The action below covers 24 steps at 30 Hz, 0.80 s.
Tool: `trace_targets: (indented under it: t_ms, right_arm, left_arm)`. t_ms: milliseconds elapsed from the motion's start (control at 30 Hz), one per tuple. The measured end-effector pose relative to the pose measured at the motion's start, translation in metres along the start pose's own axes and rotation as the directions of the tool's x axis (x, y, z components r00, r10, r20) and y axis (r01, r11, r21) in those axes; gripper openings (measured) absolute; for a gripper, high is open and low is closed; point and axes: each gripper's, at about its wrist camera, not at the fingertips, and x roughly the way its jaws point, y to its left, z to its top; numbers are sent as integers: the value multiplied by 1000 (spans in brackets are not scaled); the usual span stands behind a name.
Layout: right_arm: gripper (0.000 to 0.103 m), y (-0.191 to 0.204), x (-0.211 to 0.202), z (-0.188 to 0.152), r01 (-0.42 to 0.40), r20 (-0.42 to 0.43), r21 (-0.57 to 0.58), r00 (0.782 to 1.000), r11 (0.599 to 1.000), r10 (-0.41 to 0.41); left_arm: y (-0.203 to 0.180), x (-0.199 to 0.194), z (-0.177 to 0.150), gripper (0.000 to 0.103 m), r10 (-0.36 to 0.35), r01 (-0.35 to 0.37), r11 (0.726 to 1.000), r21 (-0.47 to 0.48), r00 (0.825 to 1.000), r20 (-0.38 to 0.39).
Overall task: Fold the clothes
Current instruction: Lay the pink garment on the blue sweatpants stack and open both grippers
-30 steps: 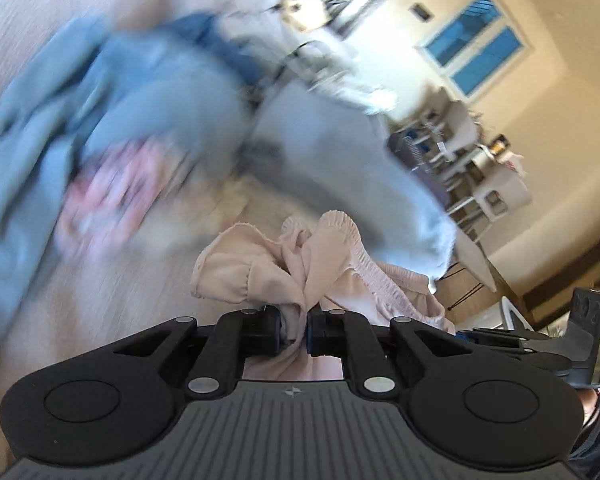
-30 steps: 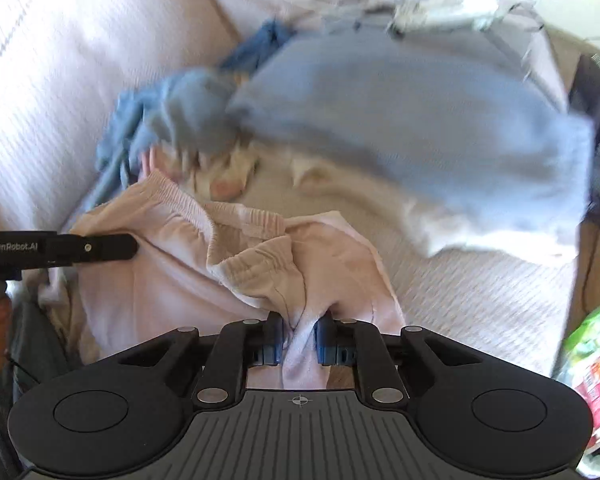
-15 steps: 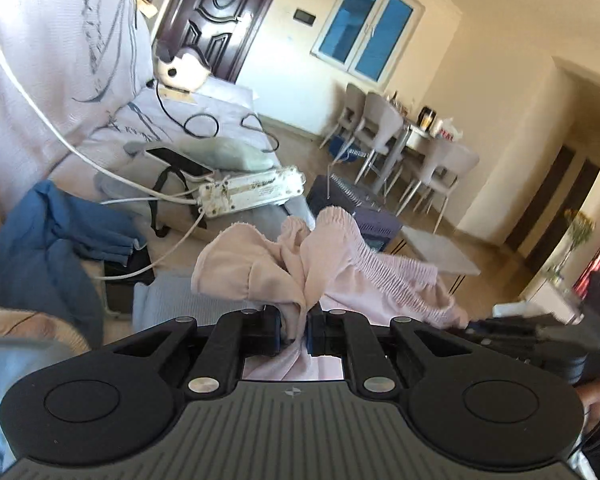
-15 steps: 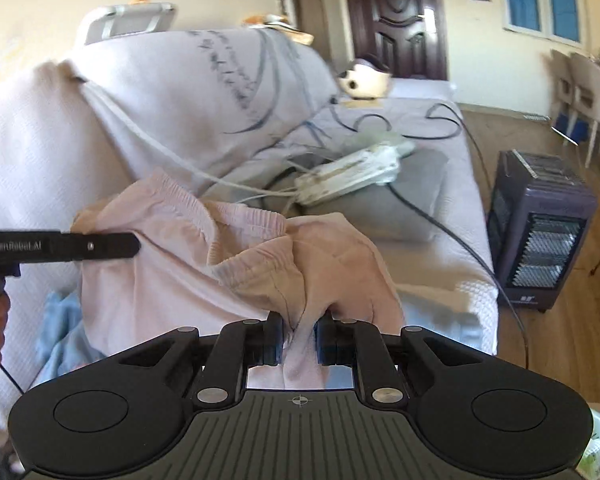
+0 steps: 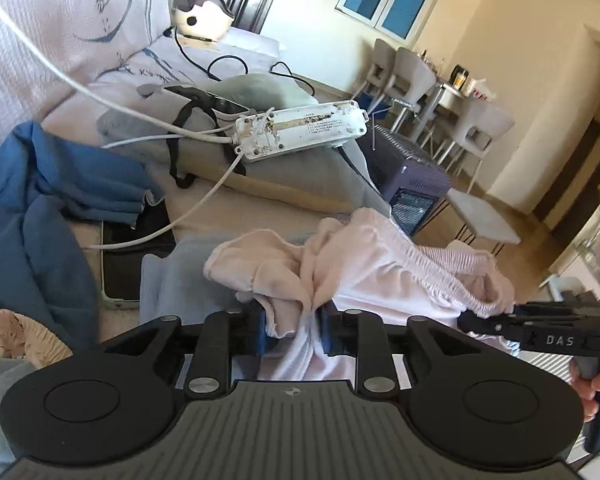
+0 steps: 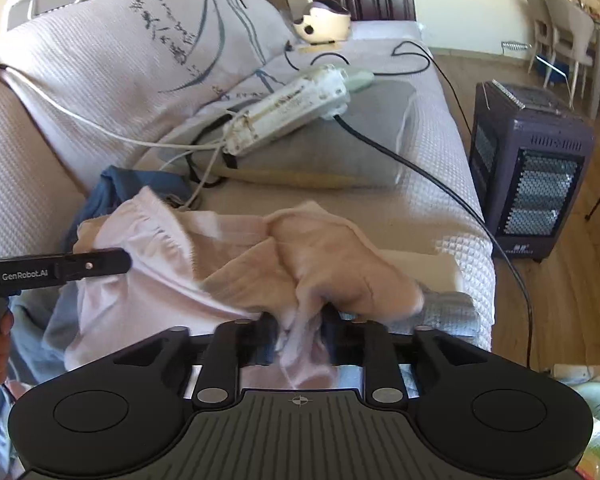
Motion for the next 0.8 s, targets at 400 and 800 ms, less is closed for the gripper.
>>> trace_targets:
  t_ms: [400, 800]
  right_arm:
    - [64, -23, -48, 6, 99, 90, -8, 991, 995, -98]
    - [12, 13, -78, 5, 15, 179, -110, 984, 994, 5]
  left_arm:
    - [8, -72, 26, 37, 185, -194, 980, 43, 970, 159]
    - [-74, -65, 7, 25, -54, 37, 965, 258, 997, 60]
